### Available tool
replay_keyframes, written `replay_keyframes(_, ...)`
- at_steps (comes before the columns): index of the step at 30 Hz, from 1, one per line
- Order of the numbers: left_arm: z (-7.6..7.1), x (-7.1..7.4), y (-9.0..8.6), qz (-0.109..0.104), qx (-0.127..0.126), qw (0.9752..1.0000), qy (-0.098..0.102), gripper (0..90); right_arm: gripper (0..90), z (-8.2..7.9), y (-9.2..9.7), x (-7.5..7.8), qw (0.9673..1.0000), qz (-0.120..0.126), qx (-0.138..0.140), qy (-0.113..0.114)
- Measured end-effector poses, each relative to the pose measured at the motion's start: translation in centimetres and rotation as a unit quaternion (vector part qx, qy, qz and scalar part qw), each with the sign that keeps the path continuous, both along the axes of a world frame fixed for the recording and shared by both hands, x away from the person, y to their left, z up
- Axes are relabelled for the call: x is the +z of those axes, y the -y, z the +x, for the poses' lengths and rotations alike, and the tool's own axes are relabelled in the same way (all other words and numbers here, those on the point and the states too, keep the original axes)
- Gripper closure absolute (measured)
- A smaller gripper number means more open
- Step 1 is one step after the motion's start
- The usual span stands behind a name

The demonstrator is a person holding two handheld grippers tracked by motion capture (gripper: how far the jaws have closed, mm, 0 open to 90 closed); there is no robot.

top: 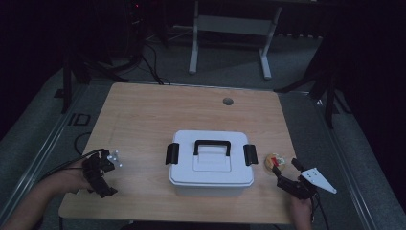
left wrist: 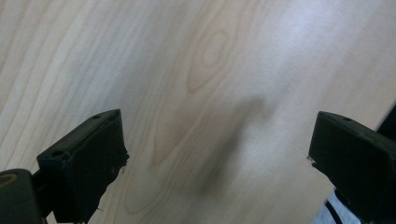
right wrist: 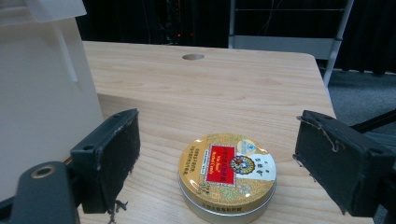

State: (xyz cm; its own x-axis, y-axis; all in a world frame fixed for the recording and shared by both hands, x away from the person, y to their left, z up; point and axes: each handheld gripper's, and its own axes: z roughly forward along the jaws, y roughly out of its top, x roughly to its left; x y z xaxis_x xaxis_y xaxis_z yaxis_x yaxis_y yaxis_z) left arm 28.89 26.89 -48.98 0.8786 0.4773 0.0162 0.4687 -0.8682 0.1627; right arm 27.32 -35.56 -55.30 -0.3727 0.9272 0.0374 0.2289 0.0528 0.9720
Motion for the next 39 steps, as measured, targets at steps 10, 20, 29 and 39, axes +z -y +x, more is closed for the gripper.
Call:
replay_keyframes(10,-0.3,0.9,1.9,0.006,-0.053,0.9985,-0.013,4.8,13.7,0.0,0.0,0.0,1.0000,0.000,0.001,0.000)
replay_keyframes(20,-0.3,2.3,3.6,-0.019,-0.086,0.9961,0.002,5.2,13.7,0.0,0.0,0.0,1.0000,0.002,0.002,0.000)
replay_keyframes(29,-0.6,3.2,5.1,-0.027,-0.102,0.9944,-0.002,7.3,13.6,0.0,0.0,0.0,1.0000,0.002,0.002,0.000)
replay_keyframes(39,-0.6,5.7,6.2,-0.067,-0.108,0.9917,0.016,11.9,13.7,0.0,0.0,0.0,1.0000,0.002,0.002,0.000)
